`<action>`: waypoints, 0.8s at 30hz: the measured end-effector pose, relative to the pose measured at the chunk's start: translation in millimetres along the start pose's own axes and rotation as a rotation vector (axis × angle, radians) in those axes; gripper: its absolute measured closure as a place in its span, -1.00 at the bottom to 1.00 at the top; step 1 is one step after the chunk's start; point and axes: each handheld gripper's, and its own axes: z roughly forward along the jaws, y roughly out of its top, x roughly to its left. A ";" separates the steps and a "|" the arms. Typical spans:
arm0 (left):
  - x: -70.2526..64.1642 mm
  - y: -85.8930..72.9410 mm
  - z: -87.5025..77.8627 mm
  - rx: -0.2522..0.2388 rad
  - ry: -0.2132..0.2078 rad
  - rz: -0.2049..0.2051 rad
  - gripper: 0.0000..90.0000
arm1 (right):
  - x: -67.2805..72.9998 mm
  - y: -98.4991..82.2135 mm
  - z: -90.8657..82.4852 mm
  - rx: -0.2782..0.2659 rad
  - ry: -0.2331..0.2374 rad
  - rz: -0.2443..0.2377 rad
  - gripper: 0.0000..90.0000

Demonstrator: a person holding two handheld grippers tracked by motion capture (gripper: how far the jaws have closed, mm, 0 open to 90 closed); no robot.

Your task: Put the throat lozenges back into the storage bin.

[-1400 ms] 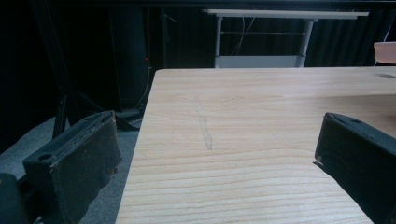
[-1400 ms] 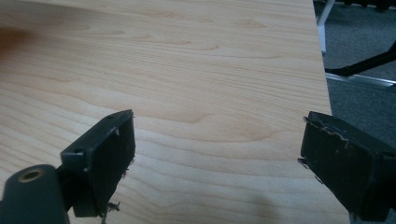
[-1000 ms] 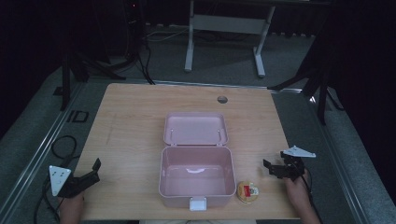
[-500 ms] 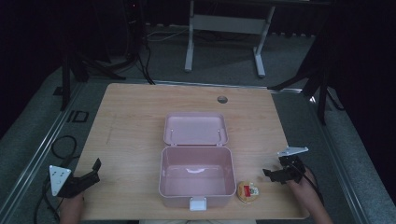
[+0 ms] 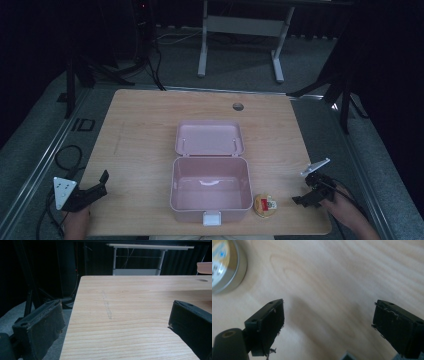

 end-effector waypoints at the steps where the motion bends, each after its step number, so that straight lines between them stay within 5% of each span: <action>1: -0.1 0.0 0.1 0.001 0.000 0.000 -0.99 | 0.0 0.0 0.0 0.000 0.000 0.000 -0.78; 5: -0.1 0.1 0.2 0.002 0.000 0.000 -0.99 | 5.0 -1.2 0.1 0.103 0.025 -0.053 -0.78; 18: 0.4 0.2 0.2 0.003 -0.004 -0.002 -0.99 | 20.6 -1.3 2.2 0.317 0.121 -0.251 -0.78; 24: 0.8 0.2 0.2 0.003 -0.006 -0.004 -0.99 | 28.6 0.6 -0.2 0.412 0.125 -0.351 -0.78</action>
